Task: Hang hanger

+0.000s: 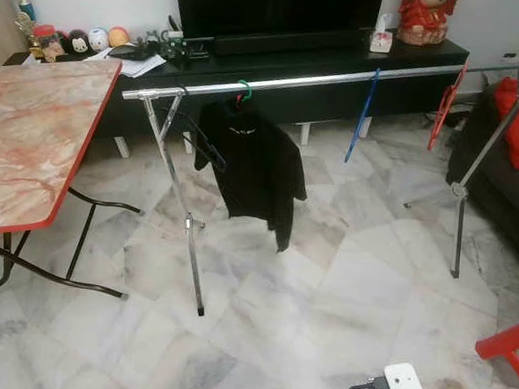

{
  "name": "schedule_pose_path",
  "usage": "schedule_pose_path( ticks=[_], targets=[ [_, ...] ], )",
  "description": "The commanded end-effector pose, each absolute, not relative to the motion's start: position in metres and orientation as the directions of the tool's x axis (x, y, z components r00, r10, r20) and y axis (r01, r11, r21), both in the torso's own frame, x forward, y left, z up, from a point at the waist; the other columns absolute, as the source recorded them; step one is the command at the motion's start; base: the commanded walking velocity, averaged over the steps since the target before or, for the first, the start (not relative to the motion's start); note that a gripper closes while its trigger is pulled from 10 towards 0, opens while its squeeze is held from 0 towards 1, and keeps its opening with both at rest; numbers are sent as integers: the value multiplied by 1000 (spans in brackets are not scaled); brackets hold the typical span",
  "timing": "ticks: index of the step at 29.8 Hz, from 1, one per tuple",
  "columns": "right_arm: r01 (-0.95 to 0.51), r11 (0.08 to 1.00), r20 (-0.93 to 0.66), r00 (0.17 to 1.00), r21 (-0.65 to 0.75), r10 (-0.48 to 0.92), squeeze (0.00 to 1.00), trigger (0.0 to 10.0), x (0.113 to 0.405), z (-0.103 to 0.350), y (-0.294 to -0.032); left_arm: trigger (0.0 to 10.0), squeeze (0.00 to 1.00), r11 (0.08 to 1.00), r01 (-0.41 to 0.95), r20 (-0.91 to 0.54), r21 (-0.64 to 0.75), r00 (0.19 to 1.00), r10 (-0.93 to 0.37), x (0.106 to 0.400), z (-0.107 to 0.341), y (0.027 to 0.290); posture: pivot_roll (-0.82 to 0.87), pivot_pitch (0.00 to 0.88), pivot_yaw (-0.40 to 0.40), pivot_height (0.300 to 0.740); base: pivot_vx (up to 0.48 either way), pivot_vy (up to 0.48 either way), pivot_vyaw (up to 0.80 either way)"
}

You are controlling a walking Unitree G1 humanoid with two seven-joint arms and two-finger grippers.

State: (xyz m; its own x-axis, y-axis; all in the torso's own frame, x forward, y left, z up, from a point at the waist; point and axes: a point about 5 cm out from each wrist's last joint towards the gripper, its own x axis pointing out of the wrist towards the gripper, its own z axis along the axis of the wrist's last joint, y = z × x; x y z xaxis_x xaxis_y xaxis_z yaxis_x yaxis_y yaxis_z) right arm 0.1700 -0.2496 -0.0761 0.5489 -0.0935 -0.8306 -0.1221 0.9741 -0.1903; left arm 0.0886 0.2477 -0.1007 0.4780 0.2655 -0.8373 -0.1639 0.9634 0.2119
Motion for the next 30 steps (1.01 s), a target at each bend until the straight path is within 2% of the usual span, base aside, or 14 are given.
schedule_pose_path(
  ticks=[1, 6, 30],
  targets=[
    [-109, 978, -839, 536, -180, -94, 0, 10000, 166, -79, -248, 10000, 0, 961, -165, -832, 224, 482, 276, 88, -100, 249, -9, 0, 66, 740, 0, 0, 0],
    [-84, 984, -838, 539, -155, -86, 0, 10000, 167, -79, -246, 10000, 0, 962, -165, -818, 217, 507, 272, 94, -99, 247, -4, 0, 67, 740, 0, 0, 0],
    [-73, 986, -836, 541, -149, -86, 0, 10000, 167, -79, -245, 10000, 0, 964, -158, -823, 216, 501, 266, 93, -99, 248, -6, 0, 70, 740, 0, 0, 0]
  ],
)
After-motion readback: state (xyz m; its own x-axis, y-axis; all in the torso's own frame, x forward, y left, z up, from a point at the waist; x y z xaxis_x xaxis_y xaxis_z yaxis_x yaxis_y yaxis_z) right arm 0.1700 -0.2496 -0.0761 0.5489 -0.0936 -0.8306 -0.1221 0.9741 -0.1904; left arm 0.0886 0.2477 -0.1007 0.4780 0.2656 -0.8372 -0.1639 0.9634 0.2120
